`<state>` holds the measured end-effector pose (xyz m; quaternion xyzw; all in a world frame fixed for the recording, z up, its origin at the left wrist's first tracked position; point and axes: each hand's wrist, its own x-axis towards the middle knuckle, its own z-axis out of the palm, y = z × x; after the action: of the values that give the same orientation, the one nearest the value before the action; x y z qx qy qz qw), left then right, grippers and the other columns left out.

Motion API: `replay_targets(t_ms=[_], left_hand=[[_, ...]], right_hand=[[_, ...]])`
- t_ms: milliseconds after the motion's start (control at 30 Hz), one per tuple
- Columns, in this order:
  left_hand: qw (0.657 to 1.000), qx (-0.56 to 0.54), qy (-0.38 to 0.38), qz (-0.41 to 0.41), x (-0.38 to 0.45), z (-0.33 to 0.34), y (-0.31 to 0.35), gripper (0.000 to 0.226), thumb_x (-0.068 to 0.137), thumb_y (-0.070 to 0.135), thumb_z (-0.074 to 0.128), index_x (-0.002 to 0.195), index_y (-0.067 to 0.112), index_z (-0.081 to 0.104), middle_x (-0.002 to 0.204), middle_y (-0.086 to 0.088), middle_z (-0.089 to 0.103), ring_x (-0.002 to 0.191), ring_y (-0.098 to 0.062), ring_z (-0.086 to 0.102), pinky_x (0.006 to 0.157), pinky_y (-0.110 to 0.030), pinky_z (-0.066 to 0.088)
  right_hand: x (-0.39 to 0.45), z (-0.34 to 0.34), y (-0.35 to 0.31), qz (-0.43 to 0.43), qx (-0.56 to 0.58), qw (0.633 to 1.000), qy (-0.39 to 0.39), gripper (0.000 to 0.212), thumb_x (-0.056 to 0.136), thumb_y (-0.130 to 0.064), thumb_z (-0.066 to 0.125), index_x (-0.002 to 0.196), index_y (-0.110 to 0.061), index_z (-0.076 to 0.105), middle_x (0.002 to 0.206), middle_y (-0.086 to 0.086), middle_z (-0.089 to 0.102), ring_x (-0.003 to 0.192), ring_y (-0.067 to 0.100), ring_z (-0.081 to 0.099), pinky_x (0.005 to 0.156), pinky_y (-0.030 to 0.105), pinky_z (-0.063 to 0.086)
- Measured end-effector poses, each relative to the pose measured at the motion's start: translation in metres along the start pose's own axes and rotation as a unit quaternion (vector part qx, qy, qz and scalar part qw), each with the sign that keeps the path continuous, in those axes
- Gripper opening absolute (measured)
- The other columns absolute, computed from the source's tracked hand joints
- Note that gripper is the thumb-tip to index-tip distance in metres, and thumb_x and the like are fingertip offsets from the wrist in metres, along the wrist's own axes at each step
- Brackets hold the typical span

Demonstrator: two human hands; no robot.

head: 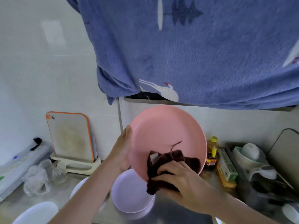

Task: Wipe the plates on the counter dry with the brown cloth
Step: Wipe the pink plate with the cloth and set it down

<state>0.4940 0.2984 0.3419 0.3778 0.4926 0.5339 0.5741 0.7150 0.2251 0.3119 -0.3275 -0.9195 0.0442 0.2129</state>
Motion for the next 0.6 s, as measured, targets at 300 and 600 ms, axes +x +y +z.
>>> replay_targets(t_ms=[300,600], left_hand=[[0.999,0.030,0.037,0.024,-0.004,0.012,0.001,0.042,0.102,0.048,0.033,0.124,0.026,0.060,0.116,-0.005,0.069,0.099,-0.023,0.066,0.074,-0.033,0.054],[0.999,0.028,0.021,-0.020,0.000,0.010,-0.002,0.048,0.100,0.053,0.029,0.130,0.027,0.056,0.117,-0.007,0.069,0.101,-0.025,0.066,0.077,-0.036,0.055]], right_hand=[[-0.006,0.008,0.010,0.007,-0.085,0.996,0.038,0.032,0.091,-0.045,0.049,0.120,-0.038,0.061,0.114,-0.017,0.063,0.106,0.008,0.057,0.088,0.034,0.050],[-0.008,0.017,0.009,-0.038,-0.054,0.997,0.027,0.043,0.085,-0.032,0.057,0.128,-0.030,0.058,0.120,-0.009,0.062,0.110,0.013,0.056,0.100,0.034,0.045]])
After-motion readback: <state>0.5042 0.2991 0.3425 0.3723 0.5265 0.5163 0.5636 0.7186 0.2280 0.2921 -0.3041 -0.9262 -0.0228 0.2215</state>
